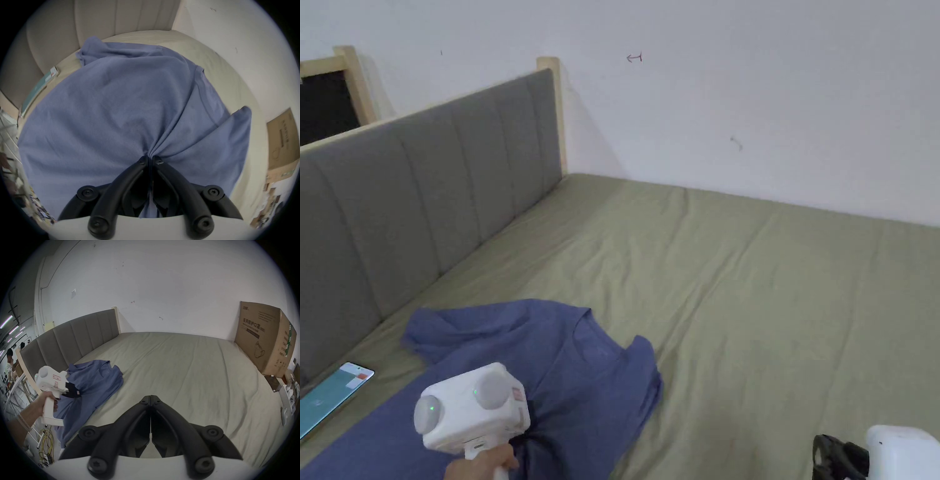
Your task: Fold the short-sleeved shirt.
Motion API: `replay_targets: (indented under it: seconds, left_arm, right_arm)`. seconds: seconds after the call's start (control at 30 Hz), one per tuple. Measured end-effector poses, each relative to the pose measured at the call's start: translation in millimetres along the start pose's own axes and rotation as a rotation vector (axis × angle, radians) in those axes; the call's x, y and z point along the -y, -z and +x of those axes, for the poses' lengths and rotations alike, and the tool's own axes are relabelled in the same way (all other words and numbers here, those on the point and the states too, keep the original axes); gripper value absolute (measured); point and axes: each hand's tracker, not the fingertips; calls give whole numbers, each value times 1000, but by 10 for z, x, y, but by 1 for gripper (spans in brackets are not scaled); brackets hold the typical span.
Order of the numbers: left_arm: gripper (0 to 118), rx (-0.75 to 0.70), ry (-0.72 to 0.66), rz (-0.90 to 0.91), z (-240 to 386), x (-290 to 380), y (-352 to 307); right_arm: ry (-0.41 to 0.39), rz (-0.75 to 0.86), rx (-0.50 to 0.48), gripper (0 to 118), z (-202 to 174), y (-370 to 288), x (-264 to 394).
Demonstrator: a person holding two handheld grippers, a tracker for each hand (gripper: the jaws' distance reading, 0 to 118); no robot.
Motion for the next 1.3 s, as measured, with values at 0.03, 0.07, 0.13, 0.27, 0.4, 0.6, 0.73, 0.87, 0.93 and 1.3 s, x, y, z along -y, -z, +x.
replay_targets:
  seconds: [0.03,0.07,0.13,0.27,0.4,0.6,0.73,0.87,0.93,1.3]
  left_arm:
    - [3,39,-17,0,-13,0,-71]
    - [3,69,-28,10,-20,16,-148]
    - [3,161,-65,26,-3,42,-340]
    - [3,370,-76,13,246,142,-611]
    - [3,493,22,8,823,275,-828]
    - [3,719,207,-55,2121,801,-1151]
    - [3,864,443,-115,3046,1418,-1457]
    - [3,1040,622,-251,3663,2206,-1725]
    - [3,1050,740,-268,3872,2581,-1764]
    - [45,695,977,-362,4119,3594,-852]
  right_arm:
    - [13,2,5,0,63,-34,1]
    - [26,5,8,0,127,-57,17]
    - [33,17,29,0,242,-127,44]
    - [59,22,95,0,496,-249,98]
    - [151,48,140,0,801,-480,105]
    - [202,155,282,0,1344,-1028,-10]
    - [249,239,413,0,1744,-1539,-62]
    - [331,294,519,0,2111,-2019,12]
    - [365,302,565,0,2243,-2184,100]
    - [445,109,580,0,2444,-2024,718]
